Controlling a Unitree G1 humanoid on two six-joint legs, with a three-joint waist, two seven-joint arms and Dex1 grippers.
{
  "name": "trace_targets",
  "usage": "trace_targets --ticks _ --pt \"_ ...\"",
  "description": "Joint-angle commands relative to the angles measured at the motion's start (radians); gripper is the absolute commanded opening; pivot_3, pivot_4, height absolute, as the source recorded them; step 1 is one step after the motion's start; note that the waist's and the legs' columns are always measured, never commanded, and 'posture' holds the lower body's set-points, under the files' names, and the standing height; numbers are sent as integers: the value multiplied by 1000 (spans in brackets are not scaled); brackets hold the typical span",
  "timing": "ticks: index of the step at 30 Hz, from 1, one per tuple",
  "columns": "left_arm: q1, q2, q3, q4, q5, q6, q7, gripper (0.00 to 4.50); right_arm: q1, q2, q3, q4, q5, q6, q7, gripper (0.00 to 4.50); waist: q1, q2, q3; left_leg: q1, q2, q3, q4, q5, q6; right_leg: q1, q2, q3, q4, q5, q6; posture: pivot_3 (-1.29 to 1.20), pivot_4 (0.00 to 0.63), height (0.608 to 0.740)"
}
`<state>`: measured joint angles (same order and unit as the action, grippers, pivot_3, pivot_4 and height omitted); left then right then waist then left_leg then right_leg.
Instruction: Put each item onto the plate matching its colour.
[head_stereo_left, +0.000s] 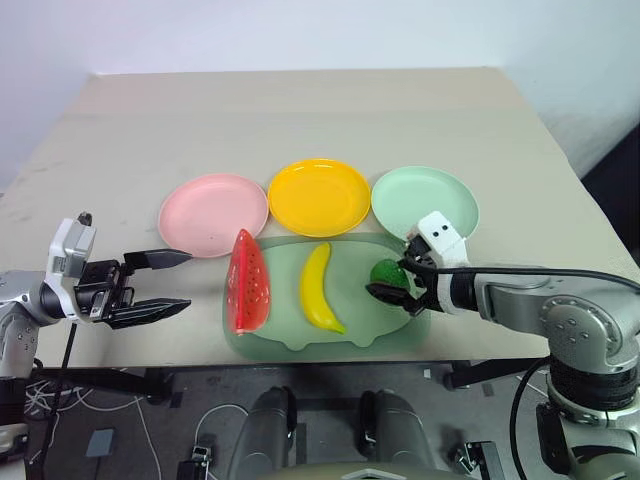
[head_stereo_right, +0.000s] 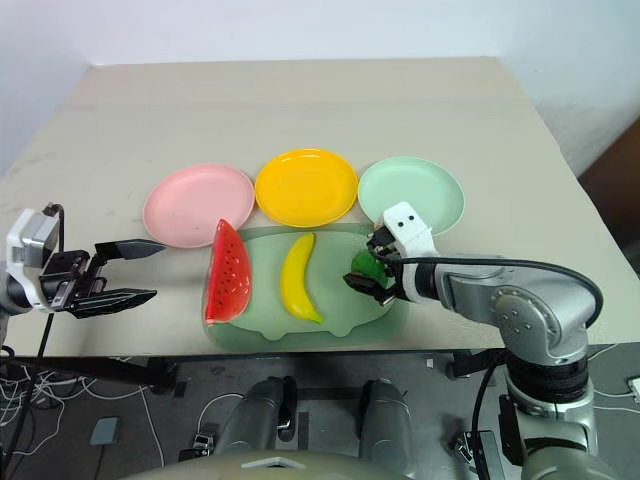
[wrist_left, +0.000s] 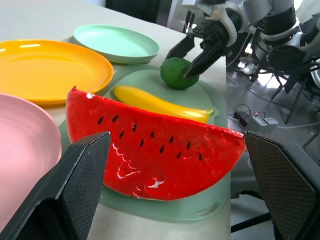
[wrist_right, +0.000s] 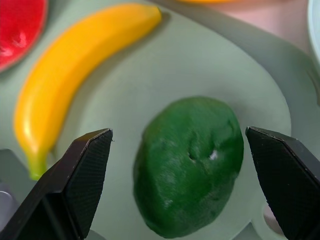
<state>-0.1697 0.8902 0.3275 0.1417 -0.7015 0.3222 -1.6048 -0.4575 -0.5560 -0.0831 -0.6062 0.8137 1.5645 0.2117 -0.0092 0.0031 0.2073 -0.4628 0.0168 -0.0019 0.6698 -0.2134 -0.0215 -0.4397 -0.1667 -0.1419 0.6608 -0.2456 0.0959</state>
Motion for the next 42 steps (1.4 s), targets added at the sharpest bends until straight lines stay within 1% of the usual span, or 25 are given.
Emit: trace_targets --ticks 1,4,7,11,12,15,17,19,21,25,29,31,33,38,40,41,42 --pt "3 1 23 -22 -12 -4 4 4472 9 -14 28 -17 -36 -36 12 4500 0 0 0 0 0 0 -1 0 0 0 0 0 0 0 0 0 150 677" --pt "6 1 26 -25 -15 -1 8 4472 14 -15 43 -11 -57 -55 22 4500 -1 0 0 0 0 0 -2 0 0 -1 0 0 0 0 0 0 150 677" --pt "8 1 28 -28 -17 0 11 4500 16 -19 49 -7 -76 -69 33 3914 -1 0 0 0 0 0 -3 0 0 -1 1 0 0 1 0 0 150 677" --pt "7 -1 25 -28 -16 -2 15 4500 15 -35 48 -12 -78 -76 64 2830 -1 0 0 0 0 0 -3 0 0 -1 1 0 0 0 1 0 150 677" --pt "6 -2 24 -28 -16 -2 16 4500 14 -39 48 -15 -78 -76 72 2724 -1 0 0 0 0 0 -3 0 0 -1 1 0 0 0 1 0 150 677" --pt "0 -7 24 -26 -18 -1 18 4500 -12 -88 23 -38 -32 -118 169 2723 0 0 0 0 0 0 -3 0 0 -1 1 0 0 0 1 0 150 677" --pt "-4 -10 24 -21 -17 -4 17 4500 -64 -89 -35 6 -1 -129 208 2723 -1 0 0 0 0 0 -3 0 0 -1 1 0 -1 0 1 0 150 677" --pt "-12 -11 23 -13 -17 -5 16 4500 -130 -98 -66 88 -11 -150 226 2723 -4 0 0 1 0 1 -3 0 0 -1 1 0 -1 1 0 0 150 677" --pt "-19 -14 22 -9 -15 -10 13 4500 -184 -99 -66 181 -67 -208 212 2723 -3 0 0 1 0 1 -3 0 0 -1 1 1 -2 1 0 0 150 677" --pt "-35 -28 23 -8 -23 -8 14 4500 -242 -155 58 355 -223 -381 248 2723 1 0 0 0 0 1 -3 0 0 -1 1 0 -2 1 0 0 150 677" --pt "-44 -35 17 -8 -20 -8 15 4500 -288 -146 116 511 -328 -512 268 2723 -3 0 0 0 -1 3 -4 0 0 -1 1 1 -3 3 -3 0 150 677" --pt "-46 -41 15 -6 -16 -14 16 4500 -326 -145 197 648 -424 -569 262 2723 -6 0 0 0 -1 3 -4 0 1 -2 1 1 -2 4 -2 0 150 677" --pt "-44 -45 19 -8 -14 -18 19 4500 -353 -124 219 732 -468 -612 261 2723 -8 0 0 1 0 5 -4 1 1 -2 2 2 -2 4 -2 0 150 677" --pt "-25 -52 31 -24 -15 -24 32 4500 -376 -102 237 806 -535 -692 296 2723 -8 0 1 1 0 5 -4 1 0 -3 2 2 -1 4 -2 0 150 677" --pt "-17 -52 35 -26 -14 -29 35 4500 -379 -92 224 820 -536 -698 316 3455 -7 0 0 1 0 5 -4 1 0 -3 2 3 -1 4 -2 0 150 677" --pt "-14 -52 37 -29 -16 -30 38 4500 -380 -91 220 824 -539 -699 325 3668 -7 0 1 1 0 5 -4 1 0 -3 2 3 -1 4 -2 0 150 677" --pt "-13 -51 38 -32 -18 -29 41 4500 -381 -90 213 826 -539 -697 331 3994 -7 0 0 1 0 5 -4 1 0 -3 2 3 0 4 -2 0 150 677"
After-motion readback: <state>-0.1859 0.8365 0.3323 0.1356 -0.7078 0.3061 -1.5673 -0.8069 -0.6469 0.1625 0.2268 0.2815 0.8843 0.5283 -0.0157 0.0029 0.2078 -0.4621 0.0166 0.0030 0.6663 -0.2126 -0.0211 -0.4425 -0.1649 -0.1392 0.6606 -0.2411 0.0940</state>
